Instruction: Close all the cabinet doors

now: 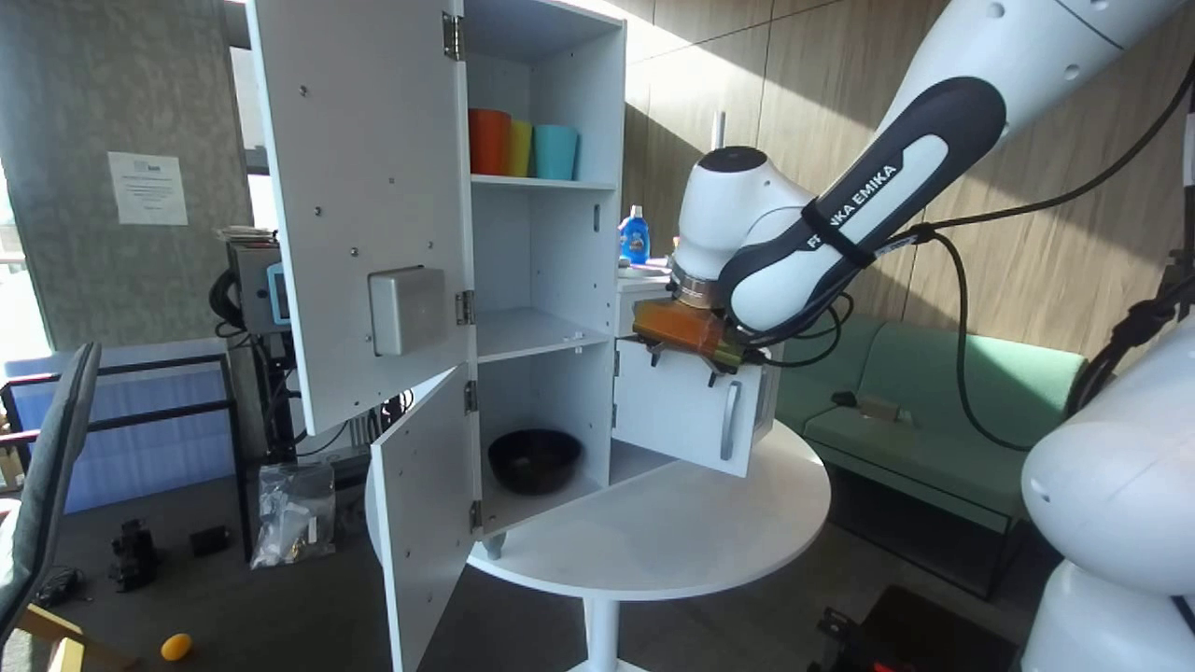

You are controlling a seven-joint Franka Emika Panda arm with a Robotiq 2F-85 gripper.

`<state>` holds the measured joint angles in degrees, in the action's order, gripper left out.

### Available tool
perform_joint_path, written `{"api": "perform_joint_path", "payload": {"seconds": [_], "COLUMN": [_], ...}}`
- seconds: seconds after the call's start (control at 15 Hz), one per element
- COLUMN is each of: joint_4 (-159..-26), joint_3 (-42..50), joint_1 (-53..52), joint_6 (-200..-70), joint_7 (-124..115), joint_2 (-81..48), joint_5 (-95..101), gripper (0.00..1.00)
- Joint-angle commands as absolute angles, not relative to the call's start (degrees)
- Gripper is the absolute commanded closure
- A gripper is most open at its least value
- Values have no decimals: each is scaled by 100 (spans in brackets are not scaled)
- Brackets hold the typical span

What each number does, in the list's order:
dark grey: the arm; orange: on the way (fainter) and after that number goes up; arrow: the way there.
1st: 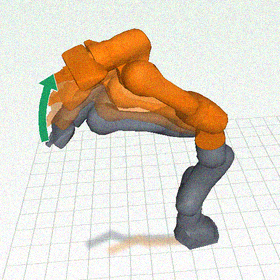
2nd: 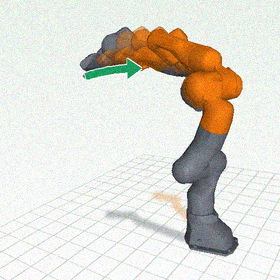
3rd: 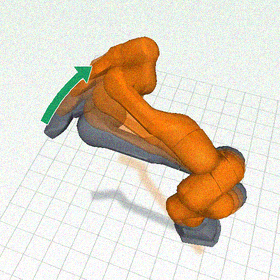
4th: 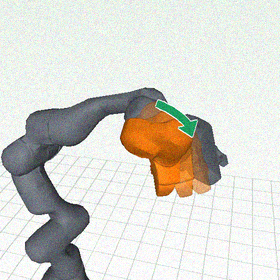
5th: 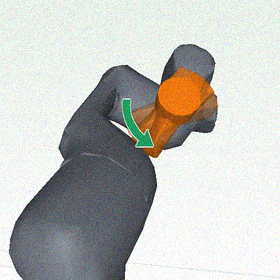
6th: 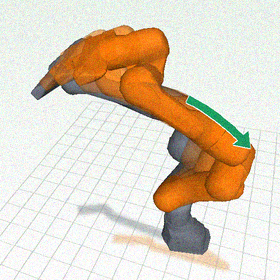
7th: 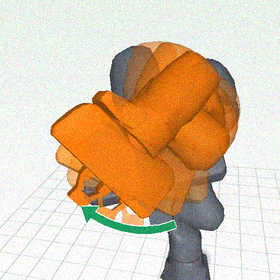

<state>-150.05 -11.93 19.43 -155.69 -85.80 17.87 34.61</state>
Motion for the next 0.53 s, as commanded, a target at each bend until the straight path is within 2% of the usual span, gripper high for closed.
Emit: {"api": "perform_joint_path", "payload": {"seconds": [0.0, 0.47], "joint_4": [-14713, -14417], "joint_3": [-1439, -1519], "joint_1": [2501, 2954], "joint_6": [-15938, -16058], "joint_7": [-9394, -10431], "joint_2": [1550, 1083], "joint_5": [4421, 5852], "gripper": [0, 0]}}
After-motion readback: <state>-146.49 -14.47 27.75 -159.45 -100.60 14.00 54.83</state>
